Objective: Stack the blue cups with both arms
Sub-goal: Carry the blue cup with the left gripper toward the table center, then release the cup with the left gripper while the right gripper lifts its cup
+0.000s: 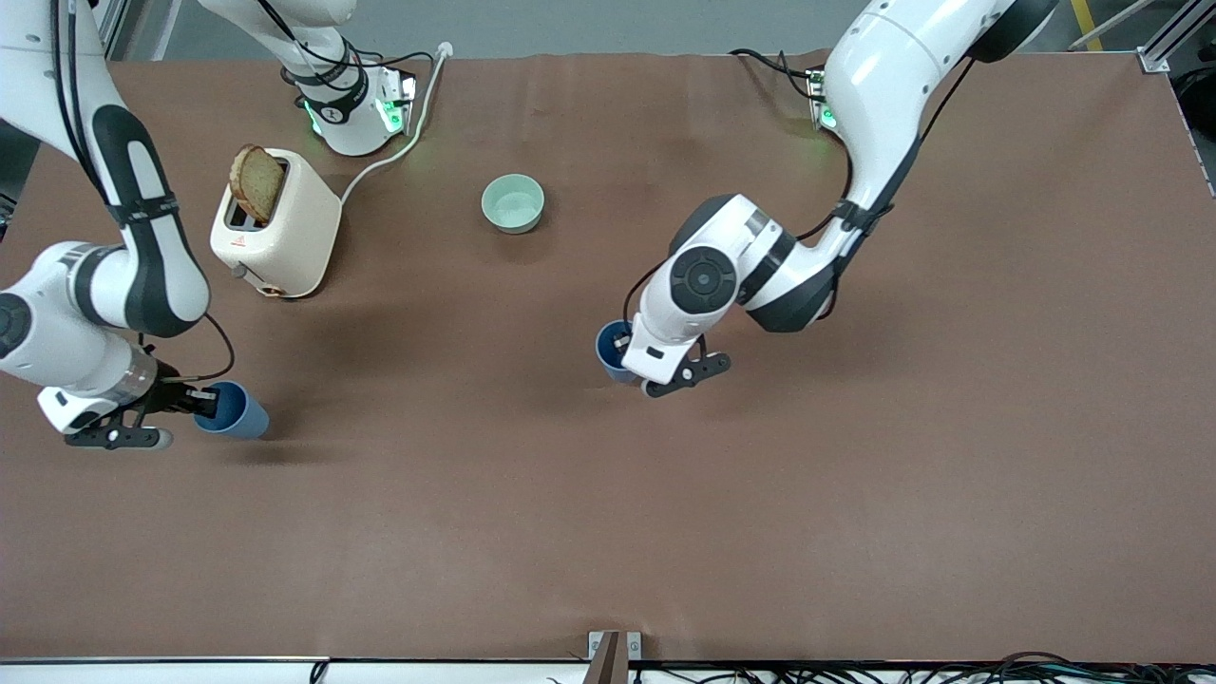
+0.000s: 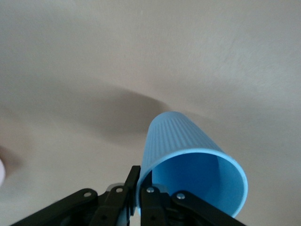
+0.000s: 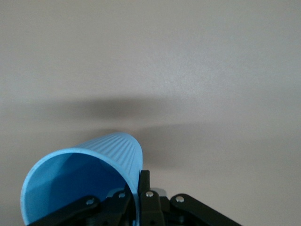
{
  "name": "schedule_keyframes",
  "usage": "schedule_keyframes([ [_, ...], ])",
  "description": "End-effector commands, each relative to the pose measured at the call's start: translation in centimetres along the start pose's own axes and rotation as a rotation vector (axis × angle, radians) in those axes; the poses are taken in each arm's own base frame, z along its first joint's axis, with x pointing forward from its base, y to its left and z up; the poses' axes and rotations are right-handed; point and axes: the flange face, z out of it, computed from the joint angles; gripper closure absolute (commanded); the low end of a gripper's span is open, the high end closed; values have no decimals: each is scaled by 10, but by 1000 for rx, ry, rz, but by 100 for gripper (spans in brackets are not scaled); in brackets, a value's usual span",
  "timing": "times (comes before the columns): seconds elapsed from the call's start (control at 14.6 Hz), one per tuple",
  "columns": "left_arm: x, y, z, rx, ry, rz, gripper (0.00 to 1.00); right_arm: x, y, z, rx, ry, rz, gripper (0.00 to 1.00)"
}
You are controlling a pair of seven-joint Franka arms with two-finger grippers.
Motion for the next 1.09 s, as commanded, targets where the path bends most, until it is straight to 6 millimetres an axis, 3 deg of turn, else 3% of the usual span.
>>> schedule_keyframes([
  [0.0,5,4,15,16,6,-24,99,3,-32,-94,21,-22,79,99],
  [0.07,6,4,20,19,0,-26,96,0,-43,-125,23,-36,105,99],
  [0.2,7,4,26,16,-2,-29,71,-12,-65,-183,28,-63,127,99],
  [0.27,8,3,26,16,-2,-31,28,-19,-76,-210,31,-74,136,99],
  [0.34,8,4,22,11,1,-29,0,-24,-88,-232,32,-81,157,99],
  [0.48,12,4,-4,-11,24,-41,0,-39,-128,-264,35,-106,159,99],
  [0.55,14,3,-28,-28,47,-40,0,-48,-153,-280,38,-95,159,99],
  [0.68,30,-15,-86,-36,94,-60,0,-63,-207,-295,43,-86,199,99],
  [0.82,41,-38,-146,-7,202,-56,0,-73,-256,-295,52,-79,229,99],
  [0.89,54,-56,-171,8,257,-57,0,-77,-294,-292,71,-50,217,99],
  [1.02,68,-89,-224,39,329,10,0,-69,-352,-256,111,-42,296,99],
])
